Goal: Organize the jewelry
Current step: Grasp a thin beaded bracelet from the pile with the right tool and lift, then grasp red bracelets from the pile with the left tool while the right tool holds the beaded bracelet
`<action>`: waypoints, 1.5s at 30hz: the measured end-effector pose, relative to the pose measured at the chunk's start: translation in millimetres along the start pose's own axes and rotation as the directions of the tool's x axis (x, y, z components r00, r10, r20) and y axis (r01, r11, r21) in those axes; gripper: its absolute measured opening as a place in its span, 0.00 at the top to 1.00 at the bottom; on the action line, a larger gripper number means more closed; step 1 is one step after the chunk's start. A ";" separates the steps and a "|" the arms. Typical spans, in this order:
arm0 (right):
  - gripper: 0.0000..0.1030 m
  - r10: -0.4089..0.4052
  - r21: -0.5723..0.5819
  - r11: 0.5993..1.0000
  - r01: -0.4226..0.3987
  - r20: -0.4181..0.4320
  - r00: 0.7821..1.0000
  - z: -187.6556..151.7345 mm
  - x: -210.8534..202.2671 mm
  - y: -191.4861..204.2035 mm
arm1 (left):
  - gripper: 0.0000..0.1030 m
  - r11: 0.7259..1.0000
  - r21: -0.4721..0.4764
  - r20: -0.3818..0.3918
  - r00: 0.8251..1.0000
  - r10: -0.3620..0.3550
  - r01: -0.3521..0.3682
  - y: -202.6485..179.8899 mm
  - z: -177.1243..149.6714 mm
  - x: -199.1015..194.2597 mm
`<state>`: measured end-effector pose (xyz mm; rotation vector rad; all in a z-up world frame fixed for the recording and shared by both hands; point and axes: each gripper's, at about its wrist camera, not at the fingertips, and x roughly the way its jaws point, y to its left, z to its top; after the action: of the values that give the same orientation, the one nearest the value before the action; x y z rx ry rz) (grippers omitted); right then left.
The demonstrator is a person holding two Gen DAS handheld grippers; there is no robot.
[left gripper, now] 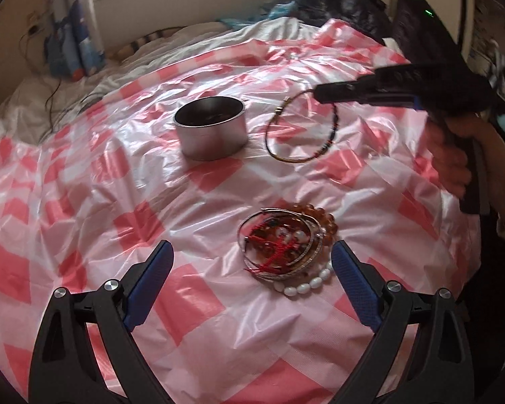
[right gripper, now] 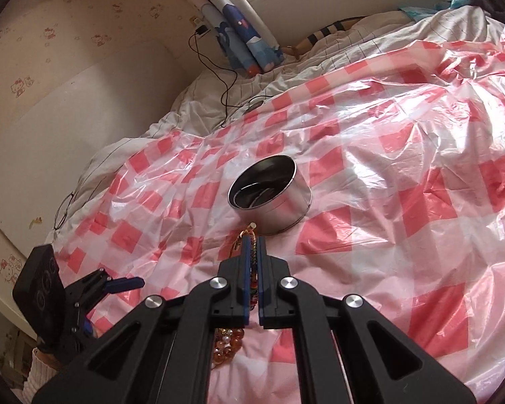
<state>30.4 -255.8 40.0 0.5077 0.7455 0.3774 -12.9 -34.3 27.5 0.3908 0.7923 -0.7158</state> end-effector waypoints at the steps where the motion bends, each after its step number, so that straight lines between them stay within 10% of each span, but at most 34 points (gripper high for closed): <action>1: 0.96 -0.001 0.004 1.000 0.001 -0.001 1.000 0.1 0.5 -1.1 | 0.12 1.000 0.020 0.003 1.000 -0.003 0.003 -5.0 -2.0 1.2; 5: 0.96 0.005 -0.012 1.000 -0.005 -0.021 1.000 -2.0 4.8 2.6 | 0.12 0.999 -0.007 0.027 0.999 -0.045 0.045 -5.5 -2.6 5.2; 15: 0.96 0.002 -0.013 1.000 -0.003 -0.038 0.999 -3.1 8.9 3.1 | 0.66 0.989 -0.081 0.014 0.992 -0.123 0.124 3.2 -3.1 17.7; 25: 0.96 -0.005 -0.014 1.000 0.004 -0.046 0.999 -5.0 12.1 3.5 | 0.96 0.992 -0.085 -0.059 0.994 -0.096 0.091 6.2 -8.3 23.6; 45: 0.96 0.039 0.010 0.999 -0.040 0.075 0.996 7.6 -8.2 0.7 | 0.98 0.938 -0.258 0.193 0.964 -0.183 0.230 49.5 23.8 -25.8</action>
<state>30.2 -261.6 49.6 0.5454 0.6664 0.3889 21.7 -1.9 65.4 -0.0100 0.7690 -0.8088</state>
